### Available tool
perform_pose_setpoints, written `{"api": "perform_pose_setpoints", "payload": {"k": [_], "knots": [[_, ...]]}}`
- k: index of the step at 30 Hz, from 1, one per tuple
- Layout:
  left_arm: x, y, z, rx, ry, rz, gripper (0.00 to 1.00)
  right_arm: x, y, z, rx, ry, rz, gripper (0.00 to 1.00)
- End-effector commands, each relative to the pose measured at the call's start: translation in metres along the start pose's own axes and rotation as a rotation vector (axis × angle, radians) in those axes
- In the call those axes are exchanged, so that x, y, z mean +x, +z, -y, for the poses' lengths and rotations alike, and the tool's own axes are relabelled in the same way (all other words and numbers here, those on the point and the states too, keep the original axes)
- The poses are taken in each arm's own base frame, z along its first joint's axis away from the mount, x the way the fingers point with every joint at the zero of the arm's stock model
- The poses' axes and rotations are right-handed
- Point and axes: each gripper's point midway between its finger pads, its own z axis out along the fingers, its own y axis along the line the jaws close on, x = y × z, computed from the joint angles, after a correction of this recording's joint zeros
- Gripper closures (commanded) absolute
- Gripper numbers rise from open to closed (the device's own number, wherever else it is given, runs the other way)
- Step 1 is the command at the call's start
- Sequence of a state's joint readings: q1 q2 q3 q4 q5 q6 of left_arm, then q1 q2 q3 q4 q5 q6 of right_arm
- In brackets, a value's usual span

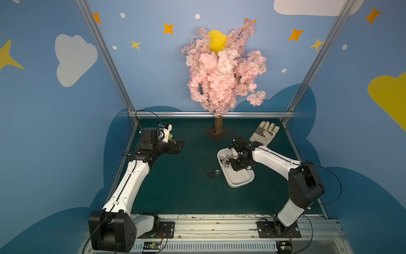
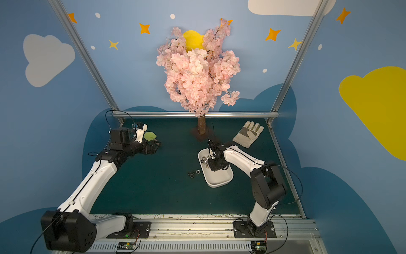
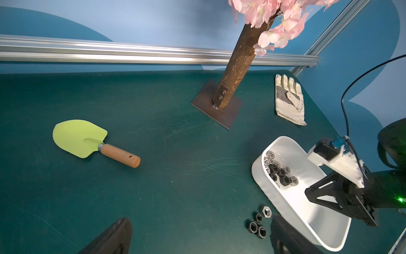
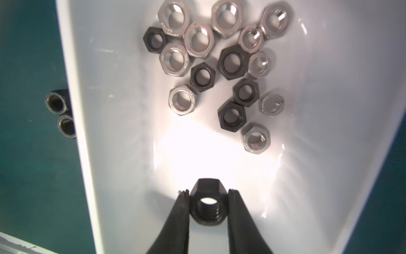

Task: Put the nuts on the desktop into the storage box
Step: Place the nut in the storage box.

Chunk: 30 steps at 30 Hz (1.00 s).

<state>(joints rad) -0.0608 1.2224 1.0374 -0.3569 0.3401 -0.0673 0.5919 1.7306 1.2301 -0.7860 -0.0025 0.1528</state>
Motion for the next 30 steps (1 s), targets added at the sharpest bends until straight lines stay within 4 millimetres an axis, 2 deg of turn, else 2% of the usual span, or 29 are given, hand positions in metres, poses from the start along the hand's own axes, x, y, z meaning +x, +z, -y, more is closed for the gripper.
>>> {"api": "perform_pose_setpoints", "payload": {"k": [1,10,16,20,22,27,30], "knots": [[0.001,0.0,0.001,0.004,0.01,0.003,0.0,-0.002,0.013,-0.007,-0.028,0.016,-0.033,0.84],[0.001,0.001,-0.001,-0.007,0.015,-0.001,0.0,-0.024,0.037,-0.005,-0.006,-0.023,-0.082,0.81],[0.003,0.004,-0.001,0.0,0.008,-0.008,0.0,-0.042,0.044,0.002,0.031,-0.012,-0.076,0.74],[0.003,0.004,-0.001,0.002,0.006,-0.01,0.0,-0.054,0.03,0.001,0.039,-0.012,-0.028,0.53],[0.002,0.004,-0.001,0.005,0.005,-0.008,0.0,-0.058,0.018,0.001,0.049,-0.018,-0.001,0.47],[0.003,0.004,-0.001,0.006,0.006,-0.009,0.0,-0.068,-0.027,-0.011,0.067,-0.062,0.113,0.45],[0.003,0.004,-0.002,0.0,0.007,-0.01,0.0,-0.074,-0.057,-0.034,0.028,-0.116,0.201,0.45]]}}
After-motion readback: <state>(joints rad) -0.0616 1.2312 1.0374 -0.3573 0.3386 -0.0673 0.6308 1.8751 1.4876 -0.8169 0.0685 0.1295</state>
